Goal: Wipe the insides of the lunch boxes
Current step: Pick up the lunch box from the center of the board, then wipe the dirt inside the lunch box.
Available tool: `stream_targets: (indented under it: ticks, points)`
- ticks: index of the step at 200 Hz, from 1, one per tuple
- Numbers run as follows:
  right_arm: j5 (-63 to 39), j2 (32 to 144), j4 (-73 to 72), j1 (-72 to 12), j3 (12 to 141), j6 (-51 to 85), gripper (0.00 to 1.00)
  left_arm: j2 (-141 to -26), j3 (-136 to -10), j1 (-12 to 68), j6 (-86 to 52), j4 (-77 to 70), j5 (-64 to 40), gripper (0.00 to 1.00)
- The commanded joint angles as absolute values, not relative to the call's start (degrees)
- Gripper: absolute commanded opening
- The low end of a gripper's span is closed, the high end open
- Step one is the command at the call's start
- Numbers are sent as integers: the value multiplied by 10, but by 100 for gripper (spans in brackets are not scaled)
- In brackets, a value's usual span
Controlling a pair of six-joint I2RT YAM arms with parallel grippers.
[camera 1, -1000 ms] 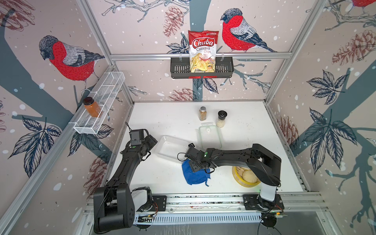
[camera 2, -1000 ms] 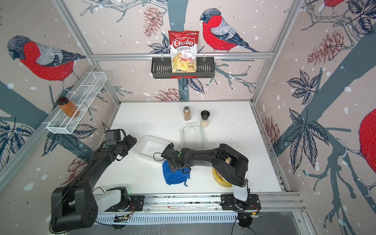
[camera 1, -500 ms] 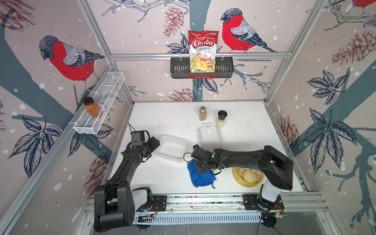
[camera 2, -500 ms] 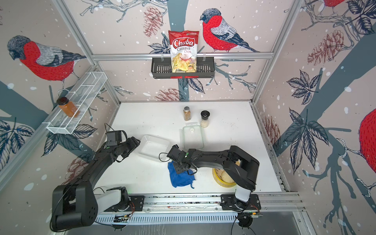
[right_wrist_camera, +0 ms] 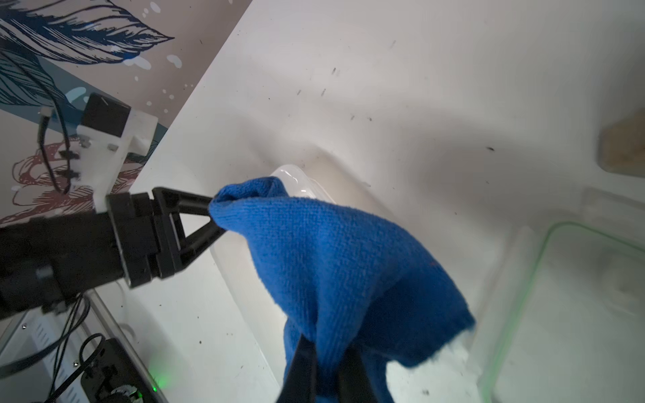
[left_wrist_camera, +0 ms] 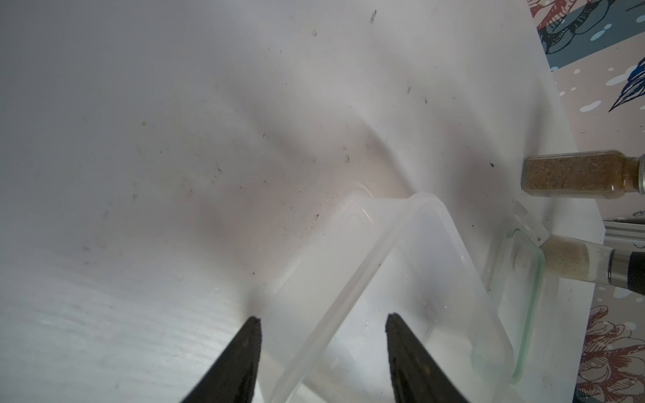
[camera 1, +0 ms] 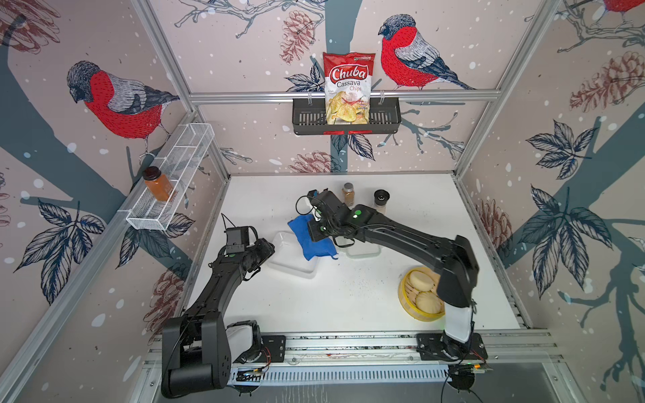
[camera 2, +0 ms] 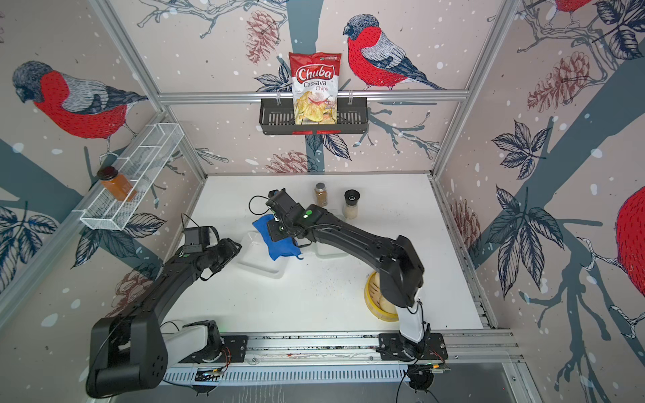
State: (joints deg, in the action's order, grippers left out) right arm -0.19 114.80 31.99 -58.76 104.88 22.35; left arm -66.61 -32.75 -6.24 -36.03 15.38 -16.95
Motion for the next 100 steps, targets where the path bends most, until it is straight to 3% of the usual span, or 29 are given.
stream_targets:
  ticks: [1, 27, 100]
  points:
    - [-30, 1214, 355, -595, 1114, 197, 0, -661, -313, -59, -360, 139, -182, 54]
    - [-53, 1296, 370, -596, 1190, 202, 0, -663, -298, -57, -362, 130, -186, 49]
    - [-113, 1391, 336, -620, 1181, 220, 0, -676, -303, -41, -372, 113, -193, 23]
